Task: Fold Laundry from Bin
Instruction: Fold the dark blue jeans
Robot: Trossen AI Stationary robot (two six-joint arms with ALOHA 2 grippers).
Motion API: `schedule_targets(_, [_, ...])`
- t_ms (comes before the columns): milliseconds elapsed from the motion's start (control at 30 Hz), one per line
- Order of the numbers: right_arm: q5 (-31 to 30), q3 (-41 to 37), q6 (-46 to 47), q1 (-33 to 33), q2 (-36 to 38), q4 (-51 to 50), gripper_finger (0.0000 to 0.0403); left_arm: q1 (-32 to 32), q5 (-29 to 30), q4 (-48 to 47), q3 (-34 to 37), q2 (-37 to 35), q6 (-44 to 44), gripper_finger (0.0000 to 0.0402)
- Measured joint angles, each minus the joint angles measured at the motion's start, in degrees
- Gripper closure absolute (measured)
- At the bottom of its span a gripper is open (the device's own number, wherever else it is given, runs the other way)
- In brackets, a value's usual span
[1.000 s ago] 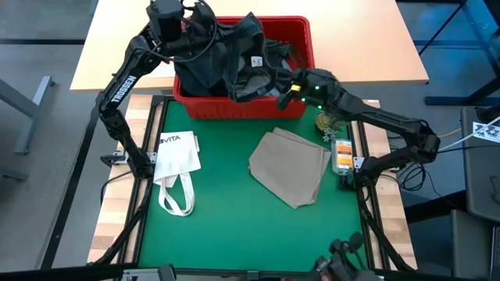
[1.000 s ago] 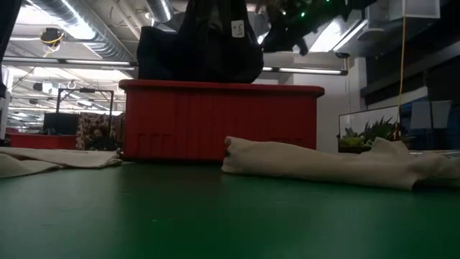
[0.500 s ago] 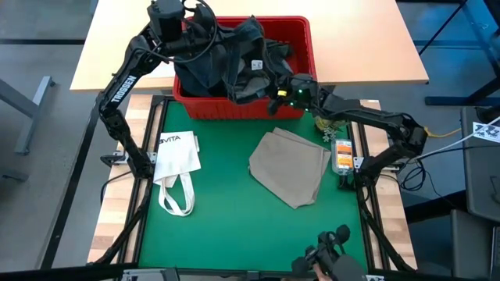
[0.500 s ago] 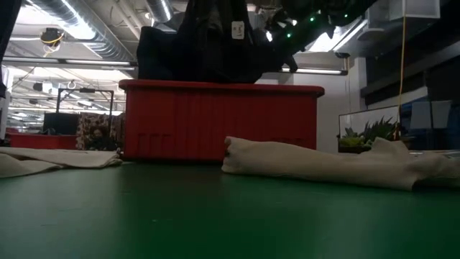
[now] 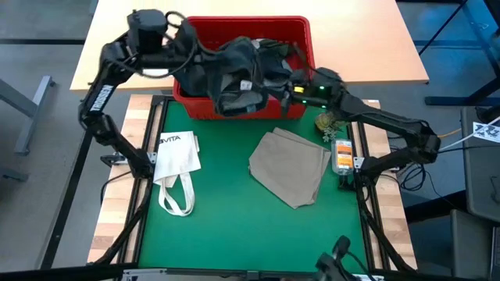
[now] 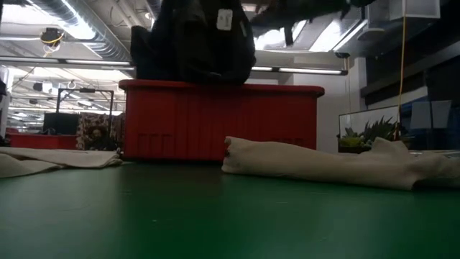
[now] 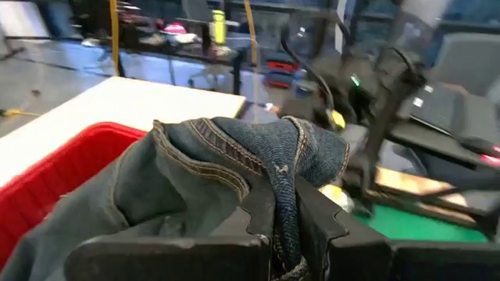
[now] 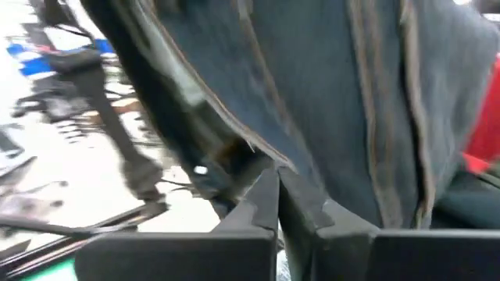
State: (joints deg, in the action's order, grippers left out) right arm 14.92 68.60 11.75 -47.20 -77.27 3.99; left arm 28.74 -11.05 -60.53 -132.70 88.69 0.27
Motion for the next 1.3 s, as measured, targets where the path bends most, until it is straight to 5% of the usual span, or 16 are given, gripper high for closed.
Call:
schedule_targets(233, [5.02,0.09,2.66,3.47,5.73,-3.49,0.0391,-6.56,7.90,0.12,-0.02,-2.34,-0.13,0.0384])
schedule_targets(500, [13.28,0.09,3.03,10.44,6.94,-9.83,0.0389,-12.89,8.71,-0.19,-0.02,-2.07,-1.69,0.0384])
schedule_targets(867, [13.99,0.09,-1.29,17.05,6.93,-11.51,0.0373,-16.97,12.03,-0.36,-0.02,-2.04,-1.67,0.0384])
schedule_targets(1300, [-8.23,0.02,-1.73,18.71,5.38,-19.39,0.0180,-16.95,12.04,-0.36,-0.02,-2.02,-1.66,0.0384])
